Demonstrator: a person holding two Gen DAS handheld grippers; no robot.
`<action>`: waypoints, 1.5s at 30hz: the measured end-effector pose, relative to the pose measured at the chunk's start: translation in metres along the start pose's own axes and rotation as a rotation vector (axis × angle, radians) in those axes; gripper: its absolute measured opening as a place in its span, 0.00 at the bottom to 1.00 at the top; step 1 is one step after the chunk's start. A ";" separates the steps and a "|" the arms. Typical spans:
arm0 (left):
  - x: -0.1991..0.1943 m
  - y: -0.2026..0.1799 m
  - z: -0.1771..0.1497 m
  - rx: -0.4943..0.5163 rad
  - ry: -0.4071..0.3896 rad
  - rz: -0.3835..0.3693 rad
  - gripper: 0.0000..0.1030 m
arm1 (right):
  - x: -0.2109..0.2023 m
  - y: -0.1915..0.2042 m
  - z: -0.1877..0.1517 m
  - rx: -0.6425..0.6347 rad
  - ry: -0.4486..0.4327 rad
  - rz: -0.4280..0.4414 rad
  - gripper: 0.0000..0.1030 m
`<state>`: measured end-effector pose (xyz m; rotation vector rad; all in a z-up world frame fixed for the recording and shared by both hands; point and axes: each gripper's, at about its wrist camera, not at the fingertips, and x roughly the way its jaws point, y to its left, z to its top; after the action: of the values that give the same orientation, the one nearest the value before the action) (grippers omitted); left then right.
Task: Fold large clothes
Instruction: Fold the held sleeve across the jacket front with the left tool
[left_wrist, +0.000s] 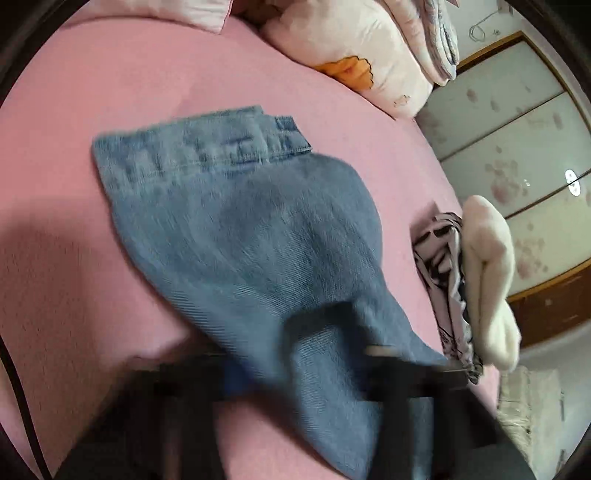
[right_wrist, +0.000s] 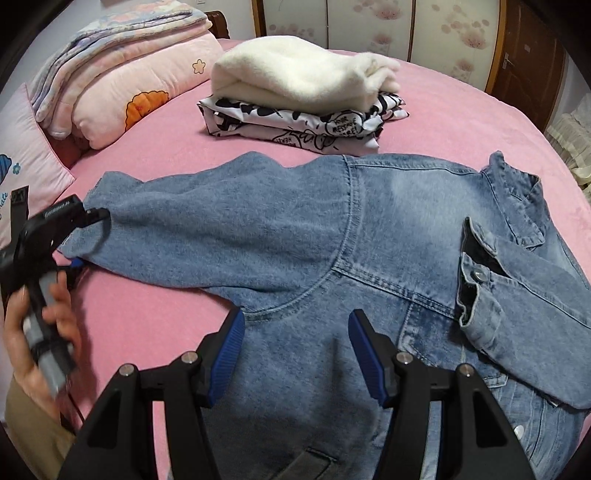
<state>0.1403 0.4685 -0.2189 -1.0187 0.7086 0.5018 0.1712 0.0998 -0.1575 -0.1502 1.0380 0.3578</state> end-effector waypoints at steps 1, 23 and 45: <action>-0.001 -0.004 0.002 -0.001 0.009 0.001 0.03 | -0.001 -0.005 -0.001 0.009 -0.002 0.002 0.57; -0.075 -0.292 -0.232 0.948 0.193 -0.360 0.04 | -0.083 -0.169 -0.046 0.317 -0.127 -0.141 0.57; -0.072 -0.249 -0.297 1.012 0.533 -0.346 0.69 | -0.077 -0.210 -0.077 0.322 -0.112 -0.154 0.57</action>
<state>0.1719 0.0885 -0.1197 -0.2727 1.0661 -0.4471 0.1494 -0.1352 -0.1395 0.0789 0.9539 0.0559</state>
